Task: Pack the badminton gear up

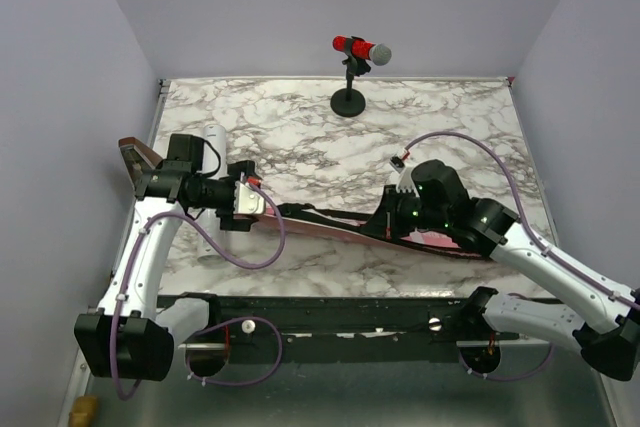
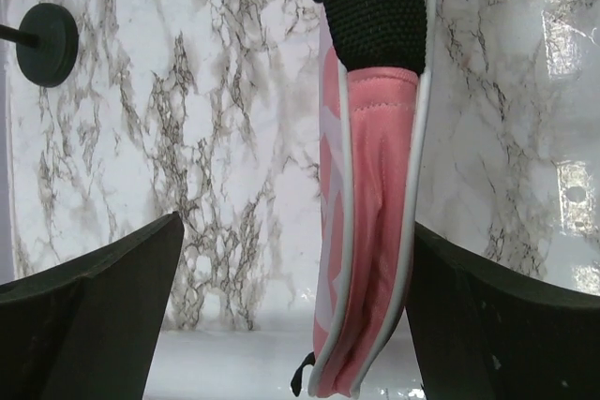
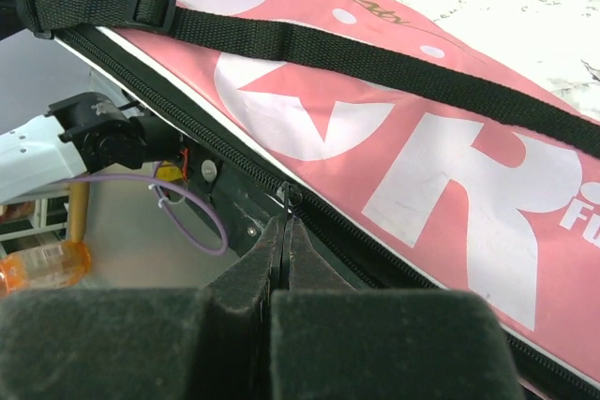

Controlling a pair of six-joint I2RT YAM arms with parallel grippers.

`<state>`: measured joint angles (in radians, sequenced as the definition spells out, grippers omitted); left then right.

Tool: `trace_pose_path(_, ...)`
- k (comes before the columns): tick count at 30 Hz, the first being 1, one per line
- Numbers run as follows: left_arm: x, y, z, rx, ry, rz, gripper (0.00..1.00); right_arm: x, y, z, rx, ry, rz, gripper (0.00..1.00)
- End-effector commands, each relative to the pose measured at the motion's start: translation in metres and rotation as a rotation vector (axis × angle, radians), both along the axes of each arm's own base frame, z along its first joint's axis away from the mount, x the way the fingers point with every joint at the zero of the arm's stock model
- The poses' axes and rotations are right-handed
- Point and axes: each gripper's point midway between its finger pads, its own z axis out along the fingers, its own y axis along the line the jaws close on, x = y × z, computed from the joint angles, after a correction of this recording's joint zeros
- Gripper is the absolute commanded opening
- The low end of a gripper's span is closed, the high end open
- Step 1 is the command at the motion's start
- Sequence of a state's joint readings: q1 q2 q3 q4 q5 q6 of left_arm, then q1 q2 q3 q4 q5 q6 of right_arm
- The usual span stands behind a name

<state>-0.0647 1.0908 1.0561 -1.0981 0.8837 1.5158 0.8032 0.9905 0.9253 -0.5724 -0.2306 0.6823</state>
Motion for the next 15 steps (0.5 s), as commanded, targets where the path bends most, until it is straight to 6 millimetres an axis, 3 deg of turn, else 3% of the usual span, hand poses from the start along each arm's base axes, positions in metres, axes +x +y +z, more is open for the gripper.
trace_pose_path(1,0.004,-0.009,0.025,-0.045,-0.055,0.004,0.98,0.003,0.011,0.005,0.054,0.002,0.017,0.00)
trace_pose_path(7,-0.008,-0.036,0.084,-0.092,-0.095,-0.067,0.98,0.007,0.018,0.011,0.074,-0.008,0.027,0.01)
trace_pose_path(11,-0.037,-0.065,0.112,-0.139,-0.069,-0.171,0.98,0.010,0.022,0.016,0.087,-0.022,0.030,0.00)
trace_pose_path(13,-0.052,-0.077,0.113,-0.168,0.004,-0.201,0.98,0.011,0.023,0.018,0.088,-0.028,0.032,0.00)
trace_pose_path(15,-0.068,-0.086,0.090,-0.098,0.015,-0.301,0.98,0.011,0.023,0.019,0.091,-0.031,0.035,0.00)
